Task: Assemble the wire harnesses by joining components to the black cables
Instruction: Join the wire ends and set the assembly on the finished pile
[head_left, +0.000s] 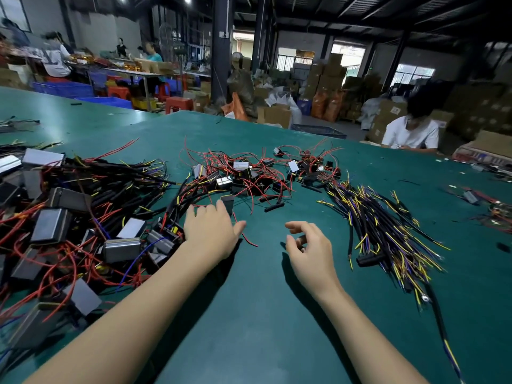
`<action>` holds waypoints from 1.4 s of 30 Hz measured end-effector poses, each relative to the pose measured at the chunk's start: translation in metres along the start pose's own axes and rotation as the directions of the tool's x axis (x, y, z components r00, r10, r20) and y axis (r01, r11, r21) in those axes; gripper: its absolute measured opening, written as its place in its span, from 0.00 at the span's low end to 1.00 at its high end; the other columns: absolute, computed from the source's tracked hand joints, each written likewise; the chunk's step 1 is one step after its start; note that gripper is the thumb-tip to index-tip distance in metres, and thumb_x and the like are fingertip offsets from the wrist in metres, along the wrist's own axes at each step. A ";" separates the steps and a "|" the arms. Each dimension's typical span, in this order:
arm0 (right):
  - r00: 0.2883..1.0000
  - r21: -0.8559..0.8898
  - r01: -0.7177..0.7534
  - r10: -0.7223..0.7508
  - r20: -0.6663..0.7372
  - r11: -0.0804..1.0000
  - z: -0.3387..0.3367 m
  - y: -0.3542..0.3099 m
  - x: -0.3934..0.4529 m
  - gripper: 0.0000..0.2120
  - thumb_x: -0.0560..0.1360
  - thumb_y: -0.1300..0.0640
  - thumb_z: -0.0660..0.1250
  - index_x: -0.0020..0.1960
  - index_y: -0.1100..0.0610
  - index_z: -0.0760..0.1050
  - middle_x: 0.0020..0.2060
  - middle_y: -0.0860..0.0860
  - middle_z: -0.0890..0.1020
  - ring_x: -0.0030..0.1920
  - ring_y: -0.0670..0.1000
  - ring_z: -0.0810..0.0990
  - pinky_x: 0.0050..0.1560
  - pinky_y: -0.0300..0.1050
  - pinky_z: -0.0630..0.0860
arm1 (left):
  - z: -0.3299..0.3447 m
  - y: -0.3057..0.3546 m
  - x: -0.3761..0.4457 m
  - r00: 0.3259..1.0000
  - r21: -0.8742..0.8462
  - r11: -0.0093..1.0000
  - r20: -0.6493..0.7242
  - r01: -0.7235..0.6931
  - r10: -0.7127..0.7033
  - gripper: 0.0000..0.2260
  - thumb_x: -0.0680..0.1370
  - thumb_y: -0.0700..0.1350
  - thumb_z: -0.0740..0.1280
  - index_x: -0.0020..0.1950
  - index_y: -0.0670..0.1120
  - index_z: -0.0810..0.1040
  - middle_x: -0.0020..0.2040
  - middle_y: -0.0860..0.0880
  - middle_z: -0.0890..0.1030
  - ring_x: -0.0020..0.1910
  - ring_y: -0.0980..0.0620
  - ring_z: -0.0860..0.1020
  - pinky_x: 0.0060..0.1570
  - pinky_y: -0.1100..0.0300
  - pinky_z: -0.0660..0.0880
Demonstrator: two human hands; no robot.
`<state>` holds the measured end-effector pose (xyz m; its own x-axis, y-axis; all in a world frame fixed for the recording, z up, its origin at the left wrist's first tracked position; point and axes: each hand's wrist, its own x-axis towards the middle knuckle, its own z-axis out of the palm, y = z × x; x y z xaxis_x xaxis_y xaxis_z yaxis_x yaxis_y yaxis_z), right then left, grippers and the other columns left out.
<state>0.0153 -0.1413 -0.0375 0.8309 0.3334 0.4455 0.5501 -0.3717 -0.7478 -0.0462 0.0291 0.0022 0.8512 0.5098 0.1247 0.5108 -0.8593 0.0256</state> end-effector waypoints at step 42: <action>0.965 0.389 -0.217 0.257 -0.054 0.895 0.000 0.007 0.012 0.07 0.78 0.61 0.63 0.48 0.51 0.77 0.42 0.53 0.83 0.41 0.51 0.79 0.44 0.46 0.75 | -0.005 0.056 0.023 0.964 -0.953 0.245 -0.123 -0.181 0.234 0.11 0.79 0.42 0.65 0.58 0.53 0.80 0.36 0.51 0.75 0.34 0.56 0.67 0.32 0.67 0.63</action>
<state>0.0291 -0.1397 -0.0369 0.9478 0.1790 0.2640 0.2796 -0.0677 -0.9577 0.0011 -0.0075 0.0113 0.9258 0.2854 0.2479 -0.1433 -0.3421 0.9287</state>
